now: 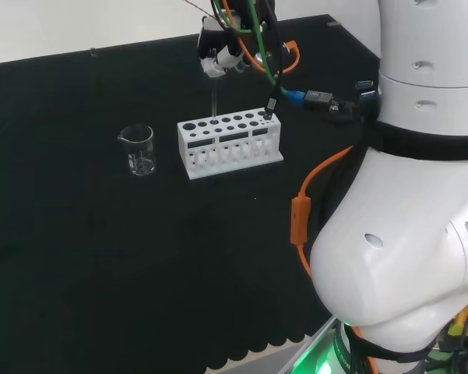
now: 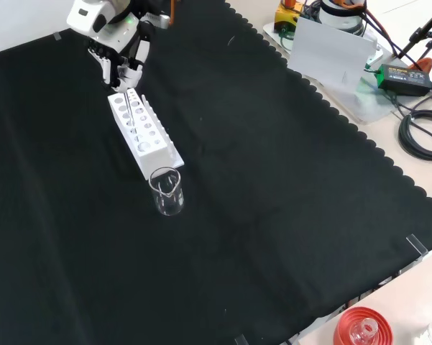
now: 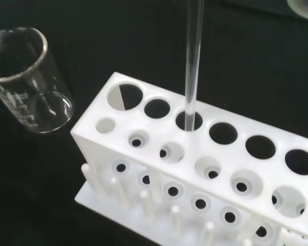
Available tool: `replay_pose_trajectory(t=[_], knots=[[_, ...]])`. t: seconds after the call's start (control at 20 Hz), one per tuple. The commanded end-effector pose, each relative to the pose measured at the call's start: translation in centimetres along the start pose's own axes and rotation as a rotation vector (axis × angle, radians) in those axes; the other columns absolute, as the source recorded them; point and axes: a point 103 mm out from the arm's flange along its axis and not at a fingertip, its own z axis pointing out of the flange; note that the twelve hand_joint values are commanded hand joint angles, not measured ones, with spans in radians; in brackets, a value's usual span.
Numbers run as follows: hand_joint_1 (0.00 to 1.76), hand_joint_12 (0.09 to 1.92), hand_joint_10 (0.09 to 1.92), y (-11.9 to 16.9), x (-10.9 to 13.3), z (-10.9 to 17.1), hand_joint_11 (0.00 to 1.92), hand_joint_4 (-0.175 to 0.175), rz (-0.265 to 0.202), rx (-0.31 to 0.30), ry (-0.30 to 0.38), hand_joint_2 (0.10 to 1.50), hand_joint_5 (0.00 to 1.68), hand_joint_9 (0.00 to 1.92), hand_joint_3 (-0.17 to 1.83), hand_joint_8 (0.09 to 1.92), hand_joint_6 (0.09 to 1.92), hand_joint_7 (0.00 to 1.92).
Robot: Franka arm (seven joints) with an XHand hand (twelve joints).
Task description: Put the glass rod back on the white test tube rack.
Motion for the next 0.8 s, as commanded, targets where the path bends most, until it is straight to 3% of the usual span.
replay_pose_trajectory(t=[0.05, 0.8], knots=[[1.17, 0.78, 0.35, 0.02, -0.05, 0.75, 1.67, -0.175, -0.003, 0.01, 0.002, 1.2, 0.99, 1.77, -0.17, 0.6, 1.03, 1.57], [1.17, 0.78, 0.35, -0.09, -0.62, 1.21, 1.68, -0.175, -0.008, 0.008, 0.032, 1.2, 0.99, 1.76, -0.17, 0.59, 1.03, 1.56]])
